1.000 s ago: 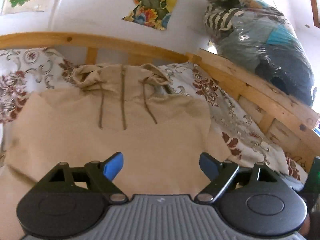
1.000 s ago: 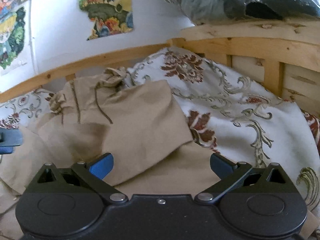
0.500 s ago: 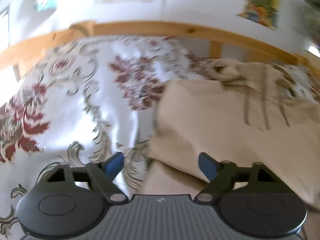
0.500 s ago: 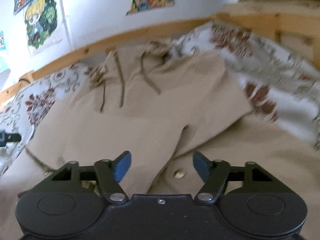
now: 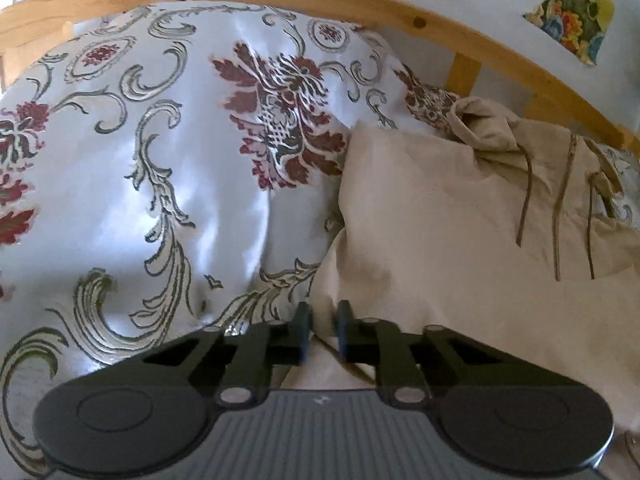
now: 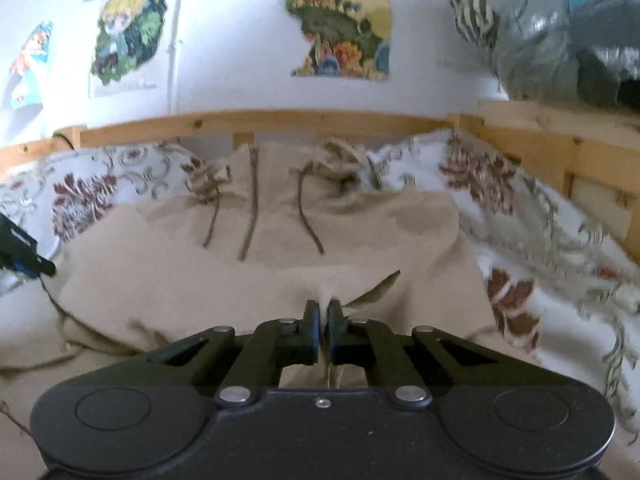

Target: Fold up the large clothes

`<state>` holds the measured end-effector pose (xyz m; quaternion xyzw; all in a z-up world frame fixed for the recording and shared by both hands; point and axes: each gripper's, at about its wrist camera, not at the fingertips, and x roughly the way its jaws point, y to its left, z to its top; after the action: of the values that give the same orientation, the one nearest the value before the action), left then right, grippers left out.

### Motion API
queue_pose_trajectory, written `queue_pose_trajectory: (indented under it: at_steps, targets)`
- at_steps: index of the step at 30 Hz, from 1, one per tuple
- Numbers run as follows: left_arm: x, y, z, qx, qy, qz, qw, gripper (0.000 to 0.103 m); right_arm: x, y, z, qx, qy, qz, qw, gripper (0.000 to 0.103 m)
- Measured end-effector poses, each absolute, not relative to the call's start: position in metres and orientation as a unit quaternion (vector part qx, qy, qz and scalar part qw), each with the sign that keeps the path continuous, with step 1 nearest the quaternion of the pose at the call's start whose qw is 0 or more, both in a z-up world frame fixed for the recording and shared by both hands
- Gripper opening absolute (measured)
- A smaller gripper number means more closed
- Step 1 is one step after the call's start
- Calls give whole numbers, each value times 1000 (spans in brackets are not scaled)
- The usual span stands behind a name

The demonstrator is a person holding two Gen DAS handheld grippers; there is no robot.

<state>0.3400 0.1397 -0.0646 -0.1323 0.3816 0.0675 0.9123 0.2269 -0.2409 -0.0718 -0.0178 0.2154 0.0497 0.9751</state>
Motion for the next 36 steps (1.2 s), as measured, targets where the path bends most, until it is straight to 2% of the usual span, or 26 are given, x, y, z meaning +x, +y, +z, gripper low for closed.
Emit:
queue_pose_trajectory:
  at_steps: [4, 10, 14, 16, 20, 21, 24, 26, 28, 31, 33, 35, 36]
  targets:
    - [329, 146, -55, -171, 343, 97, 919, 4, 231, -235, -85, -27, 236, 53, 970, 5]
    - [326, 147, -64, -154, 360, 98, 915, 5, 229, -230, -91, -33, 245, 59, 967, 6]
    - [322, 153, -58, -167, 356, 93, 915, 10, 227, -232, -90, -24, 247, 54, 967, 15]
    - [320, 152, -56, -159, 345, 92, 921, 27, 226, -233, -89, -20, 244, 51, 968, 19]
    - [330, 151, -63, -139, 364, 112, 914, 32, 225, -231, -89, -25, 239, 46, 970, 35]
    - [334, 150, -67, -128, 375, 122, 910, 39, 226, -230, -90, -31, 241, 42, 969, 37]
    - [334, 149, -69, -123, 375, 125, 910, 42, 229, -229, -94, -49, 253, 28, 966, 38]
    - [331, 149, -68, -125, 371, 126, 911, 50, 230, -230, -96, -53, 255, 22, 965, 38]
    - [324, 149, -65, -121, 361, 124, 916, 66, 230, -231, -95, -54, 254, 19, 966, 40]
    - [314, 145, -57, -105, 326, 108, 933, 77, 226, -231, -92, -54, 248, 18, 967, 47]
    - [319, 139, -53, -90, 320, 107, 937, 80, 223, -230, -90, -56, 240, 20, 969, 59]
    - [329, 135, -52, -87, 323, 109, 936, 80, 221, -229, -89, -57, 234, 24, 970, 68]
    - [336, 132, -54, -84, 327, 112, 935, 80, 221, -229, -89, -60, 233, 26, 970, 70]
